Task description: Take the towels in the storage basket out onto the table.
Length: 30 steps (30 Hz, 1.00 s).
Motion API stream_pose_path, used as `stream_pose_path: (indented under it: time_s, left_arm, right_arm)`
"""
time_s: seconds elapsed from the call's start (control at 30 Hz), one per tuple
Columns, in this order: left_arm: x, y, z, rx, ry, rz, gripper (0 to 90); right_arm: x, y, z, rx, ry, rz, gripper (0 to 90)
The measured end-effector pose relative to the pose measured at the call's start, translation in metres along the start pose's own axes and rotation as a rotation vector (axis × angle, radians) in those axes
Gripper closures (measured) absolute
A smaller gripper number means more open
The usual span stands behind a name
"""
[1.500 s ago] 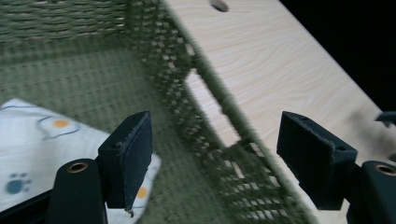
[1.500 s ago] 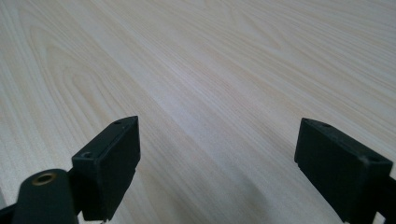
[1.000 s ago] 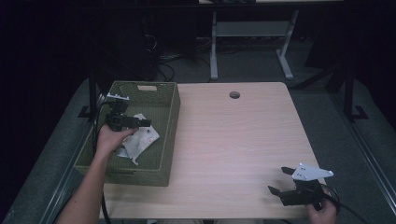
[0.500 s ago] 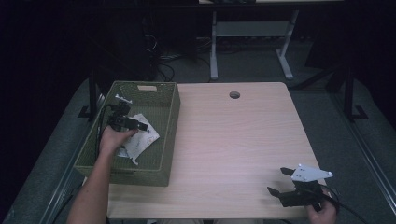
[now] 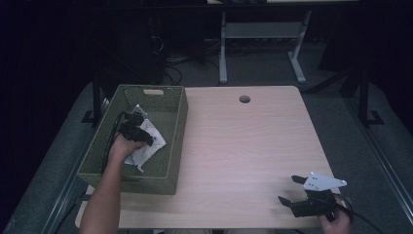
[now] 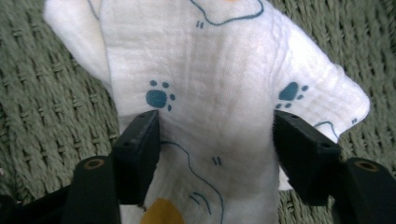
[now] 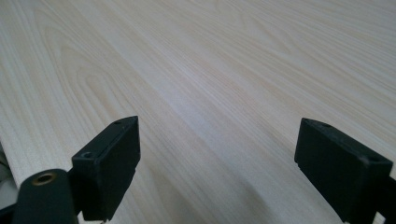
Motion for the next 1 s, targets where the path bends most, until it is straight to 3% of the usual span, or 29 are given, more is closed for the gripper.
stream_pose_path:
  time_s: [0.1,0.27,0.67,1.0]
  left_arm:
    - [-0.001,0.000,-0.003,0.031,-0.028,-0.019,36.8]
    - [-0.004,0.000,-0.007,0.057,-0.026,-0.023,42.0]
    - [-0.003,0.001,-0.005,0.054,-0.025,-0.016,72.7]
    - [0.000,0.009,0.007,0.015,0.048,-0.004,77.0]
  right_arm:
    - [-0.002,0.000,0.001,-0.006,0.005,0.002,14.0]
    - [-0.002,0.000,0.001,-0.005,0.003,-0.002,14.0]
    - [-0.006,0.002,0.002,-0.007,0.004,-0.020,14.0]
    - [-0.006,0.002,0.001,-0.003,0.004,-0.025,14.0]
Point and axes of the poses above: each handheld gripper's, and its own axes: z roughly backward along the jaws, y roughly out of its underside, x roughly to its left, the point moved 10 cm from there along -z, roughly forward along the jaws, and after that the axes turned 12 degrees about x, right-handed, at the moved point
